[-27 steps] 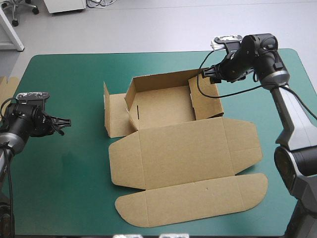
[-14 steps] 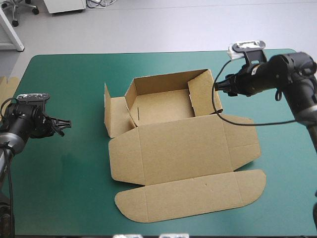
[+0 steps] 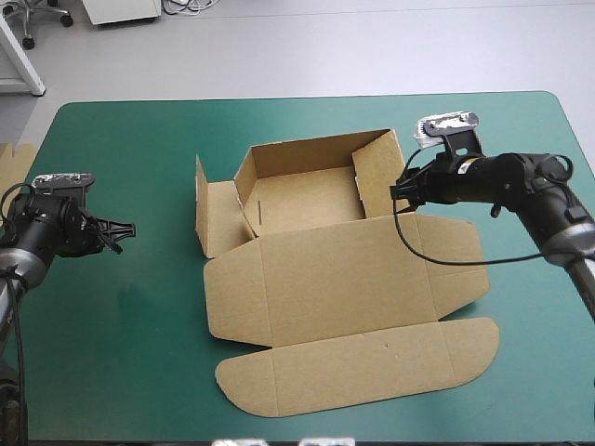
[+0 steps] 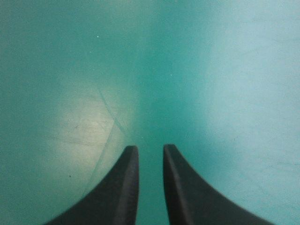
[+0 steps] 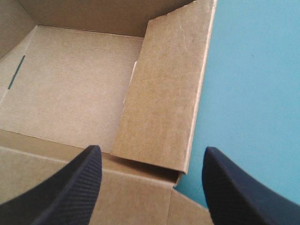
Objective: Fold the box
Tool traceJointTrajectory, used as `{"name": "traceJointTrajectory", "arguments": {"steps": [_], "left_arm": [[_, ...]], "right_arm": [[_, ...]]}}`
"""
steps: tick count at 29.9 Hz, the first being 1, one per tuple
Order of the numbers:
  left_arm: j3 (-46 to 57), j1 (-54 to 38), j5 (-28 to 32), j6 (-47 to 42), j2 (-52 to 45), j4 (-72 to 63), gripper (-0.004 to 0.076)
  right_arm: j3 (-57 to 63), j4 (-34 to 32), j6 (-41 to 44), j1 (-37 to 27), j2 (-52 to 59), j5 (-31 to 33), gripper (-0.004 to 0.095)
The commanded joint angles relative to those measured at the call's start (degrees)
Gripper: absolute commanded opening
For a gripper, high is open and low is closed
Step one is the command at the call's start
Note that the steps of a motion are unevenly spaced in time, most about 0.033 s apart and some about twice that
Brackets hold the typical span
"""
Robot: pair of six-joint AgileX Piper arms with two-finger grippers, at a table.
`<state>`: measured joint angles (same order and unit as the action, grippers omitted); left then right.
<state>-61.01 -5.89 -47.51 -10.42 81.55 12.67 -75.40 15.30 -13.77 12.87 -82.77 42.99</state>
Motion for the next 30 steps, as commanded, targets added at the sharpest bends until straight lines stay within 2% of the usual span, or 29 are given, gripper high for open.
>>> {"name": "traceJointTrajectory", "arguments": {"steps": [1, 4, 8, 10, 19, 23, 28, 30], "left_arm": [[-1.51, 0.17, 1.85, 0.05, -1.85, 0.06, 0.0135], [-1.51, 0.17, 1.85, 0.05, -1.85, 0.06, 0.0135], [-1.51, 0.17, 1.85, 0.13, -1.85, -0.02, 0.0135], [-1.51, 0.17, 1.85, 0.13, -1.85, -0.02, 0.0135], [-1.51, 0.17, 2.30, 0.13, -1.85, -0.02, 0.0135], [-1.29, 0.17, 2.99, 0.13, -1.85, -0.02, 0.0135], [-1.29, 0.17, 2.94, 0.17, -1.85, -0.02, 0.0135], [-1.29, 0.17, 2.64, 0.41, -1.85, -0.02, 0.0135]], "right_arm": [[-5.71, 0.51, -0.69, -0.17, -3.89, -1.41, 0.0594], [-11.87, -2.10, 2.57, -0.17, -9.55, 3.58, 0.0594], [-20.35, -5.29, 4.99, -0.17, -17.08, 11.34, 0.0544], [-23.50, -5.30, 4.99, -0.17, -19.46, 12.98, 0.0530], [-34.82, -8.72, 7.88, -0.17, -28.32, 19.06, 0.0530], [-36.06, -9.35, 8.68, 1.28, -30.35, 19.24, 0.0505], [-36.06, -14.56, 10.44, 4.36, -32.95, 19.35, 0.0437], [-36.06, -16.01, 11.80, 4.47, -33.20, 18.82, 0.0363]]}}
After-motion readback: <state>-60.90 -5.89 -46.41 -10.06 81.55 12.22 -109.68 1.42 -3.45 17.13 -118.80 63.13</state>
